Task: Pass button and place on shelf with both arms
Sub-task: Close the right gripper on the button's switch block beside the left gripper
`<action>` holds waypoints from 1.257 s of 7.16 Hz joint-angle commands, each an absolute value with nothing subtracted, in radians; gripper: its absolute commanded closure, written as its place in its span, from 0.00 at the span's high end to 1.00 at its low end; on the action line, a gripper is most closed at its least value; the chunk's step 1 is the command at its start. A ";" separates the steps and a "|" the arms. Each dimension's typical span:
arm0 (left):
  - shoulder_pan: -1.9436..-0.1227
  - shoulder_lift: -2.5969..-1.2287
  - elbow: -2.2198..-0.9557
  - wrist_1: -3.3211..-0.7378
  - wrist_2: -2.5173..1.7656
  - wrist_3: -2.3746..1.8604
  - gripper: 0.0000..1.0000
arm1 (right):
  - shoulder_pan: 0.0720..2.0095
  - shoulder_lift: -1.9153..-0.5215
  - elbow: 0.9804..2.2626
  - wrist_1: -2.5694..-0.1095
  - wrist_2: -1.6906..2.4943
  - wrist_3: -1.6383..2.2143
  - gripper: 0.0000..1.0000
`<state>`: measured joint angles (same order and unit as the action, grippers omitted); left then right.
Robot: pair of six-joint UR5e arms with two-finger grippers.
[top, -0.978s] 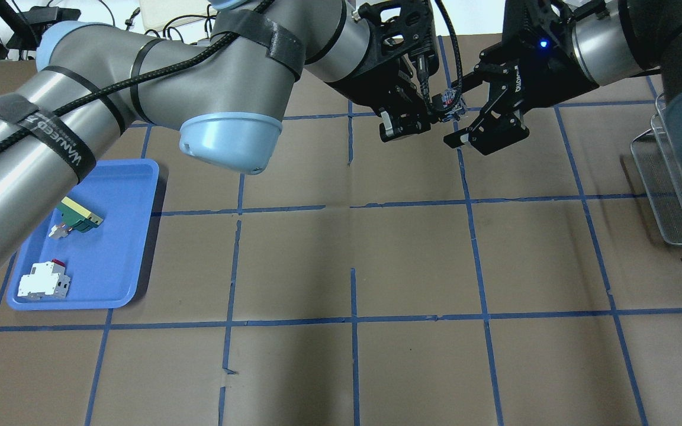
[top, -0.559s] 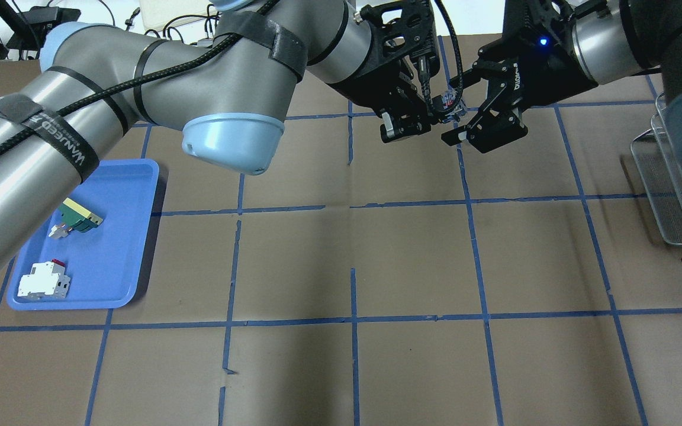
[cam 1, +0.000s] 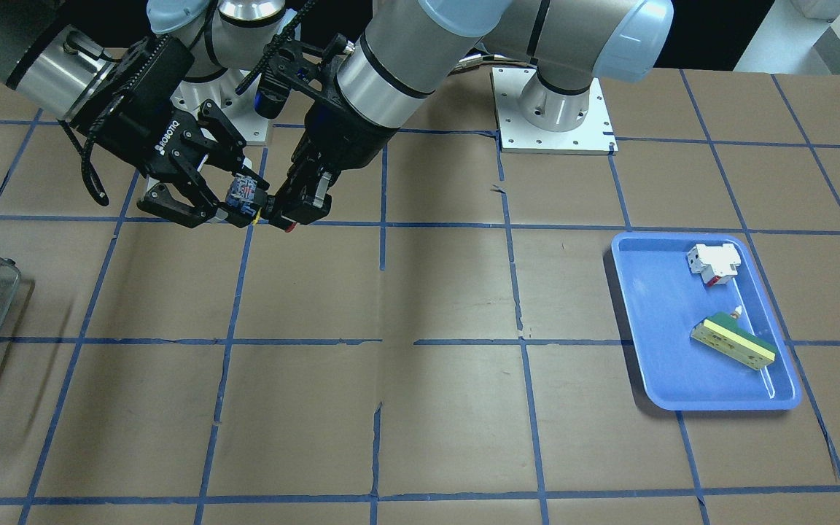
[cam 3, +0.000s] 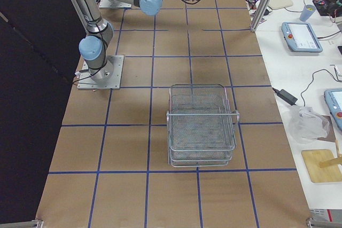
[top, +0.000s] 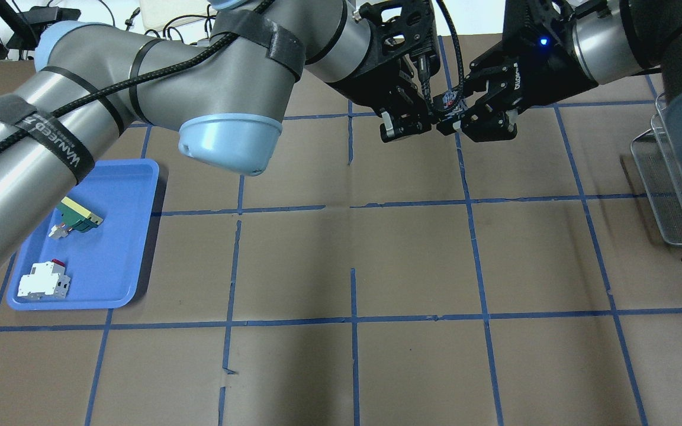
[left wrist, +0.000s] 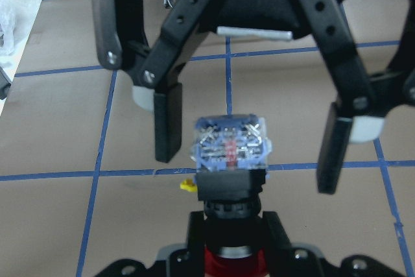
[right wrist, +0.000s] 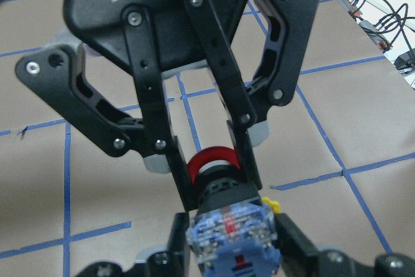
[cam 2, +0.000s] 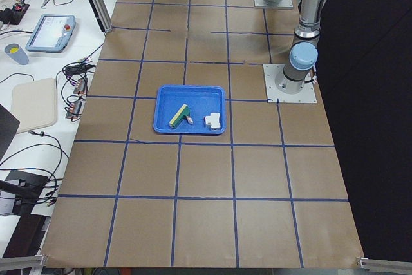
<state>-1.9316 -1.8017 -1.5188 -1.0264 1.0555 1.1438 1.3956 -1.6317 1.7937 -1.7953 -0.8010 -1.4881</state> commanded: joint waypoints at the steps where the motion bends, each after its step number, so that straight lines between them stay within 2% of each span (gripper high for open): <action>1: -1.931 -1.802 -1.519 -1.013 1.058 1.143 0.00 | 1.396 -1.632 1.790 -1.795 -0.804 -1.502 0.00; 2: -1.931 -1.809 -1.519 -1.011 1.063 1.140 0.05 | 1.396 -1.632 1.790 -1.793 -0.805 -1.503 0.00; 3: -1.933 -1.809 -1.519 -0.991 1.065 1.096 0.99 | 1.396 -1.631 1.789 -1.786 -0.805 -1.503 0.00; 7: -1.933 -1.793 -1.517 -0.991 1.069 1.045 1.00 | 1.394 -1.628 1.786 -1.782 -0.816 -1.502 0.00; 9: -1.933 -1.764 -1.520 -1.025 1.226 0.918 1.00 | 1.390 -1.621 1.783 -1.786 -0.862 -1.497 0.00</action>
